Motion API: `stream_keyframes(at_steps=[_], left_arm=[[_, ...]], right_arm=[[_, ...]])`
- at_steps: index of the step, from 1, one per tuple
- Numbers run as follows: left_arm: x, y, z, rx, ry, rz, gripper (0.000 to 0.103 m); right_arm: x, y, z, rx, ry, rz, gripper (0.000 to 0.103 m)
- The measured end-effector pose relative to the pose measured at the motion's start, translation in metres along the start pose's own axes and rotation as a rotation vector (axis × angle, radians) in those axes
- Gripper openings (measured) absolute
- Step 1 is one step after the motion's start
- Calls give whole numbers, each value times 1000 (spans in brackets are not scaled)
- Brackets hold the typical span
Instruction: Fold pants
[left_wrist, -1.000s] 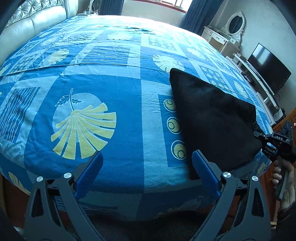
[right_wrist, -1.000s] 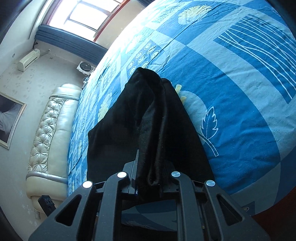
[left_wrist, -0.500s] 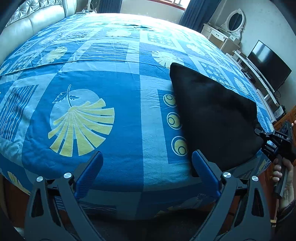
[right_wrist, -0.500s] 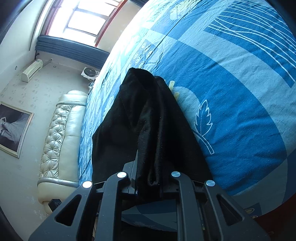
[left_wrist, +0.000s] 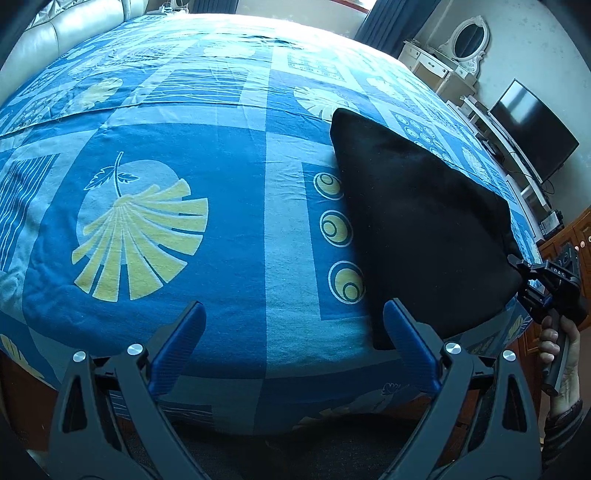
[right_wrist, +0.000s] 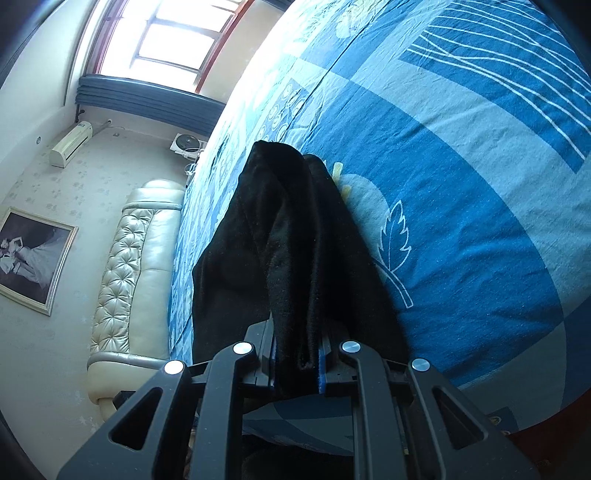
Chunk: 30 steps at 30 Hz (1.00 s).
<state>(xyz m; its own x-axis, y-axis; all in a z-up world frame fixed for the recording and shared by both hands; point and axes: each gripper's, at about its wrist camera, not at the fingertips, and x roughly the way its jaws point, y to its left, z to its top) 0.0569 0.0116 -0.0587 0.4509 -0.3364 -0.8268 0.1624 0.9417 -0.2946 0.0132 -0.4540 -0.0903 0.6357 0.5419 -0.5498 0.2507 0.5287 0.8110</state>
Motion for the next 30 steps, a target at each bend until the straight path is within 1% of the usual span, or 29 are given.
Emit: stream_keyframes(at_steps=[2,4,5,6,7,8,10,11,15,19,22,25,27,28,29,30], left_arm=[[3,1,2,-16,14,-46,97],[8,2,4,-39,35,-105,97],[12,2,6,-53,49,-136,97],[16,2,7,-65,64,-167,97],[20,2,8,-75,77,-197,97],[24,1,9,-83,87,-219,97],[32,-2,11,-92,103,-258,97],[37,-3,12,-99,112,-277,97],[51,-7,15,-147,150,-365,97],[59,-10,17,-179,156,-395,97],[64,-15,19,-178,164,-425,97],[70,-20,21,-183,173,-453,97],[74,-23,21,-197,176,-494,96],[76,-24,22,-205,182,-521,94],[79,-26,22,-212,194,-545,77],[84,-28,22,-215,218,-535,67]], right_arm=[[-11,-4,3,14,-14,-9,15],[-25,-7,6,13,-31,-26,22],[-33,-7,8,2,-43,-48,28],[-41,-7,9,-10,-60,-66,45],[-47,-8,10,-15,-79,-60,57],[-51,-9,10,-10,-86,-34,60],[-48,-12,8,8,-64,28,67],[-43,-13,7,11,-47,44,69],[-16,-8,4,-29,25,4,70],[6,-6,3,-33,79,6,70],[12,-4,4,-42,82,16,74],[15,-3,2,-50,75,20,74],[16,-1,0,-70,74,13,73],[14,-3,-2,-85,73,1,70],[14,-3,-2,-97,74,-16,68],[16,-2,-3,-104,74,-31,62]])
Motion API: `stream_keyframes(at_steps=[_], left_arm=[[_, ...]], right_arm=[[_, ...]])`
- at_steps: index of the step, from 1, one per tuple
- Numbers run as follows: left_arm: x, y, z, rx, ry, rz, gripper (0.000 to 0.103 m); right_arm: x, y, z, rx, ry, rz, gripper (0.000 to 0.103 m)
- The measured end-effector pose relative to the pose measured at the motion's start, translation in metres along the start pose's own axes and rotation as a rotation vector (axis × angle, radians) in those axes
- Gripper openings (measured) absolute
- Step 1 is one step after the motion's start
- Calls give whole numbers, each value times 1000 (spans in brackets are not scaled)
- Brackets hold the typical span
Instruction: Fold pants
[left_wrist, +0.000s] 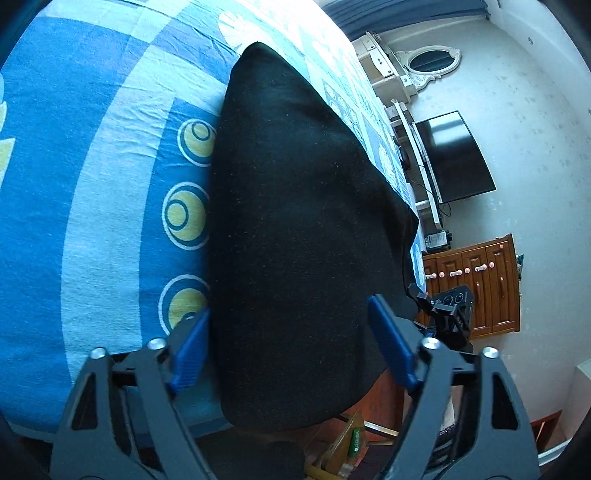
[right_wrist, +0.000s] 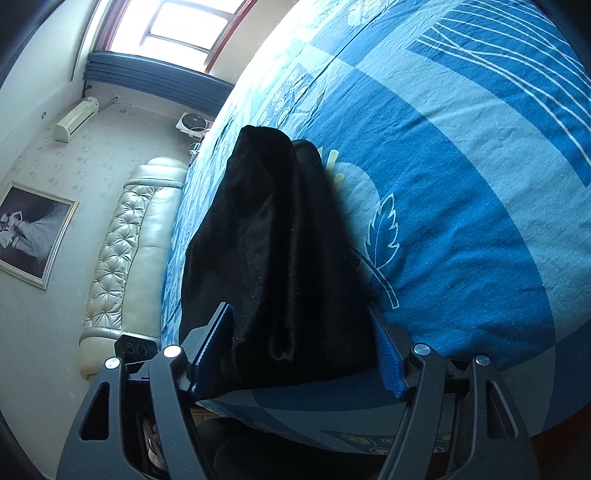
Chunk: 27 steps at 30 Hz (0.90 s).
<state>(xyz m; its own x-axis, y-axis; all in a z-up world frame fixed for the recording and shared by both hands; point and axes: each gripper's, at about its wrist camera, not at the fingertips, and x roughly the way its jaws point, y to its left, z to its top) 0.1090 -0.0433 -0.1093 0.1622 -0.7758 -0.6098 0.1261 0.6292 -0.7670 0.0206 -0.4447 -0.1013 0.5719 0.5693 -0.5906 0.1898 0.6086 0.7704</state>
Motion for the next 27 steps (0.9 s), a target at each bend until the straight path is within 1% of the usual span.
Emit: stream_keyframes(at_steps=[1,3,4,6,8,12,15,19,24,27], left_arm=[[4,0,1,-2,10,14,64],[5,-2,1,15,12,25,50],[5,-5,1,19,10,31,48],[-2,-8,3,18,-12,25,34],[-8,-10,5,26,-28,27,31],[-18,-14,7,45,-51,64,29],[-30,-13,9,61,-73,87,29],[-62,11,9,29,-92,100,29],[-113,44,2,-13,-137,130,29],[-138,62,-3,-33,-167,139,29]], right_arm=[[0,0,-1,0,-1,-2,58],[3,1,-2,1,2,1,52],[4,3,-4,0,3,4,49],[6,10,-5,-6,0,-2,47],[7,13,-4,-11,0,0,45],[16,24,-8,-27,1,-4,43],[28,37,-12,-44,22,15,43],[60,62,-20,-72,74,59,43],[108,100,-38,-118,163,114,43],[128,117,-49,-138,201,143,42]])
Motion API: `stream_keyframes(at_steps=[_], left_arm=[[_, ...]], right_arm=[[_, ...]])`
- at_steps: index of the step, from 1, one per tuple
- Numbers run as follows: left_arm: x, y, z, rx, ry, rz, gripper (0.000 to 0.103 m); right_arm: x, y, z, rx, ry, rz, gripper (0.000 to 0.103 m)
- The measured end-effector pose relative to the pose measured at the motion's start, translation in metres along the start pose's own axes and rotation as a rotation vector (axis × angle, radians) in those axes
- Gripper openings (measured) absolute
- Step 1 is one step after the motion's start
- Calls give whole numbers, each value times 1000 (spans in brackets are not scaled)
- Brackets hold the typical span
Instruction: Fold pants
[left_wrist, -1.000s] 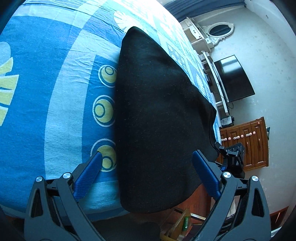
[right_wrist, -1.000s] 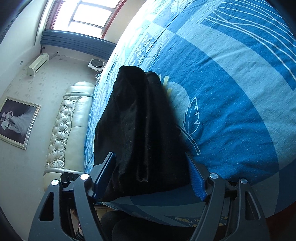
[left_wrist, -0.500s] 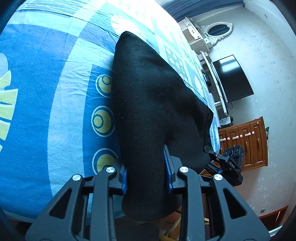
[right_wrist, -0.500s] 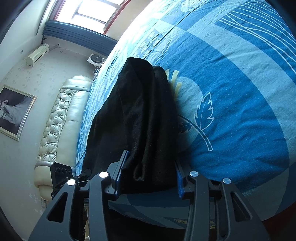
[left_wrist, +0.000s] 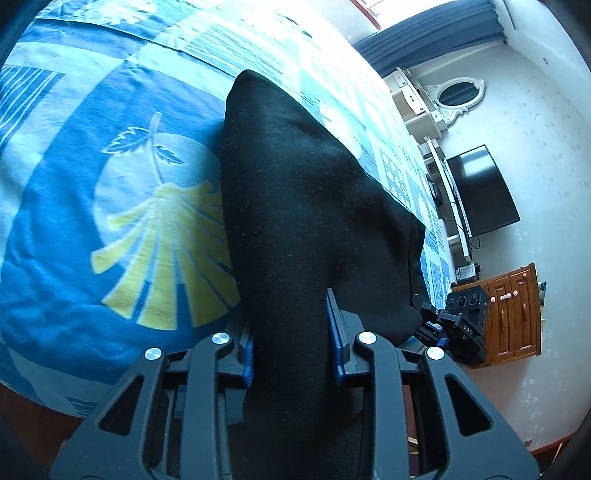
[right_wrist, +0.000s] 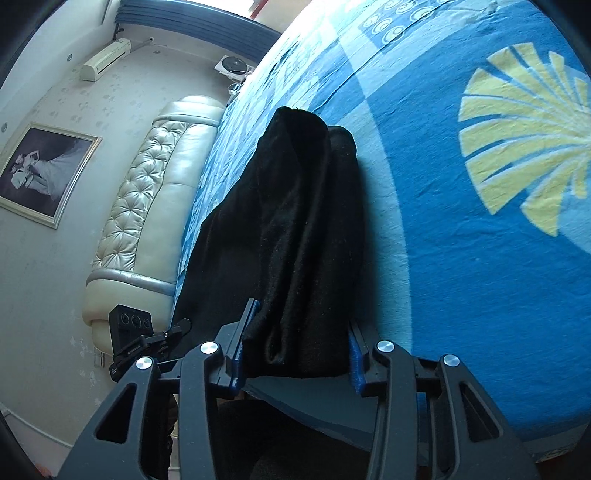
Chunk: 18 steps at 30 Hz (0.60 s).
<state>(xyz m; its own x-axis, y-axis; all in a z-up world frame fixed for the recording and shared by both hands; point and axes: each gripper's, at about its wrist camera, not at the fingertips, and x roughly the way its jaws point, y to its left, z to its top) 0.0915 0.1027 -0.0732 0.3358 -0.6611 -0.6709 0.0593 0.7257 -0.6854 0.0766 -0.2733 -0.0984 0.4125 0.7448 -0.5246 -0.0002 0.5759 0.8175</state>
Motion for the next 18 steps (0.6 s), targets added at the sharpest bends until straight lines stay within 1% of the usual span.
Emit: stream_keyframes(at_steps=[2,4,7,10,13,14,15,16,18], left_arm=[[-8,10,-2,-14,-13,-2,29],[-9,16,-3,-23,-12,-16,30],[-4,12,-6,-3,-16,-11,32],[0,10,-8,10,-27,-12,35],[-1,18,-7,6,-32,-26,43],[-1,17,-8,13,-40,-13,49],[-5,18,-10,27,-51,1,54],[-8,18,-12,42,-61,1,56],[-16,19,-15,74,-67,-29,63]], right_arm=[[11,6,-3,-8,15,7,42],[14,5,-5,-4,14,12,42],[10,-1,-8,7,12,17,41],[12,2,-7,5,9,9,41],[11,2,-8,4,5,8,41],[10,1,-8,4,3,10,41],[10,2,-9,3,1,10,43],[9,2,-11,1,-2,12,47],[5,2,-12,-10,-5,12,51]])
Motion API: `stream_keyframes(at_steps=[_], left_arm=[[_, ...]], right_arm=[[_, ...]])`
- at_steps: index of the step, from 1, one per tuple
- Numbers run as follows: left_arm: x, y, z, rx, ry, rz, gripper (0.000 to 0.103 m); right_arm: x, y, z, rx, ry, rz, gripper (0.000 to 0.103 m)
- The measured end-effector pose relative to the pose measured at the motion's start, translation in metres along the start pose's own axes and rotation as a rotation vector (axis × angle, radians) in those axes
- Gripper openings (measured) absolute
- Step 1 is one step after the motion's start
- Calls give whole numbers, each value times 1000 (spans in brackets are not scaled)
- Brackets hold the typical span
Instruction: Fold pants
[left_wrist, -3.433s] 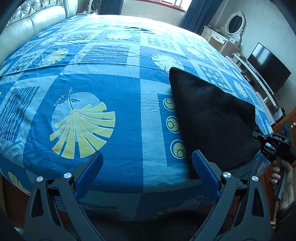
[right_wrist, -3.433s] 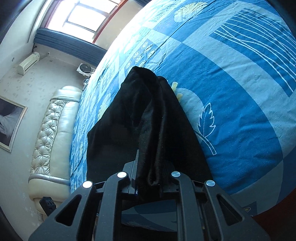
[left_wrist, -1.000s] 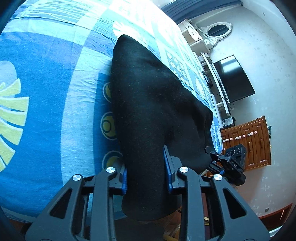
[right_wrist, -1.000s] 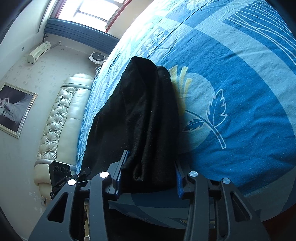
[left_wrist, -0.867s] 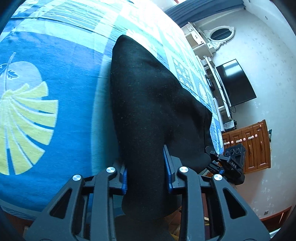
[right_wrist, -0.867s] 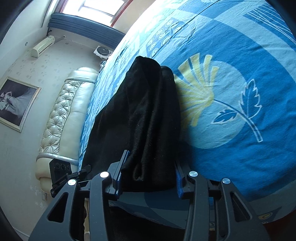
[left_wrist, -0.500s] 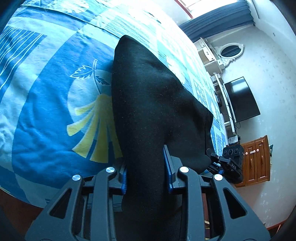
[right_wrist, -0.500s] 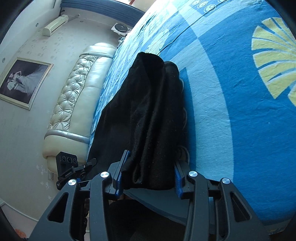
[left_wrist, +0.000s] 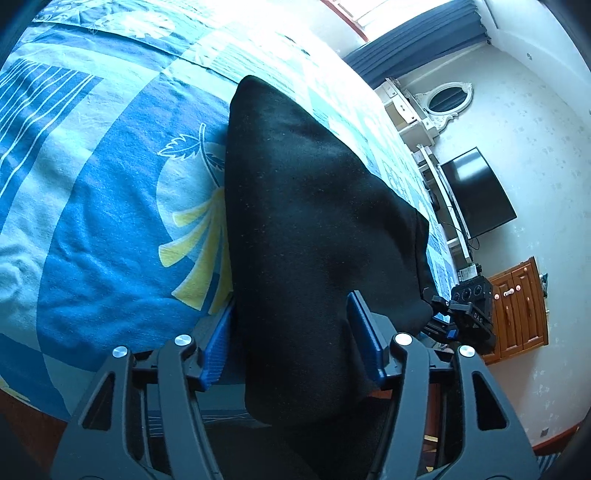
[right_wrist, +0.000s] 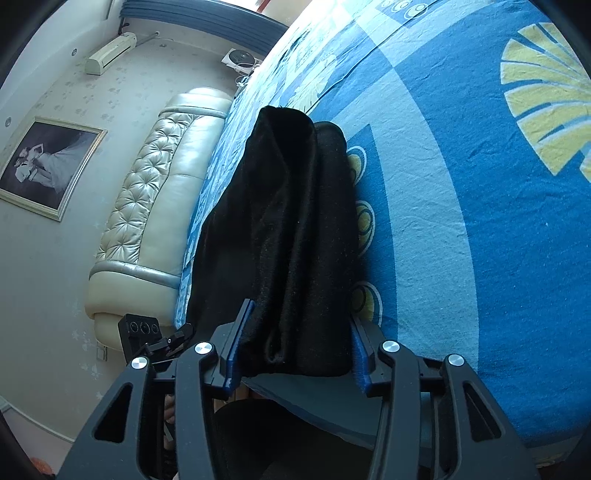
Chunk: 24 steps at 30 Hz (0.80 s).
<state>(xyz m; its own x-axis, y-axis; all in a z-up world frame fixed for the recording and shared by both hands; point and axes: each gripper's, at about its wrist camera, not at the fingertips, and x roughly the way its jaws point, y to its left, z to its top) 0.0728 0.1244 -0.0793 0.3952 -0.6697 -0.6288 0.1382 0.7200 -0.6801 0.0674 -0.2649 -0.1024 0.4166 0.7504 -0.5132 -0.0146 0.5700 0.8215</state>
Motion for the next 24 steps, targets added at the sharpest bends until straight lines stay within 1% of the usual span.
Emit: stream_keyframes(at_steps=[1,3,5,6,7,8,10,12,14,16,17,20,22,23,24], left_arm=[[-5,1,-1,14,-3,-15,66],[-17,2,-3,38,-17,-23,77],[-28,4,-1,50,-36,-41,80],[-32,6,2,50,-46,-50,82],[-33,8,6,45,-54,-51,83],[-33,11,13,39,-58,-42,84],[-26,19,28,11,-59,-27,84],[-15,28,44,-17,-45,-45,84],[-1,37,60,-41,-29,-47,84],[15,43,76,-42,-14,-26,84],[21,46,82,-42,-7,-15,84],[42,52,98,-57,22,-29,84],[49,51,104,-48,20,-34,84],[51,49,106,-36,22,-35,84],[53,48,107,-25,26,-33,76]], right_arm=[[-3,-1,0,-7,1,-1,54],[-10,0,1,-23,-3,-4,58],[-18,0,8,-31,-26,-11,61],[-21,0,14,-28,-42,-9,66],[-23,-2,20,-19,-58,-6,68],[-23,-5,28,-2,-69,3,69],[-17,-8,44,23,-72,22,69],[-7,-8,60,20,-62,7,70],[5,-9,75,17,-45,-8,70],[16,-10,88,23,-38,-14,70],[22,-10,93,30,-29,-5,70],[38,-13,104,52,-4,26,70],[46,-11,106,39,8,45,70],[49,-8,106,23,18,40,70],[51,-4,105,2,22,21,66]])
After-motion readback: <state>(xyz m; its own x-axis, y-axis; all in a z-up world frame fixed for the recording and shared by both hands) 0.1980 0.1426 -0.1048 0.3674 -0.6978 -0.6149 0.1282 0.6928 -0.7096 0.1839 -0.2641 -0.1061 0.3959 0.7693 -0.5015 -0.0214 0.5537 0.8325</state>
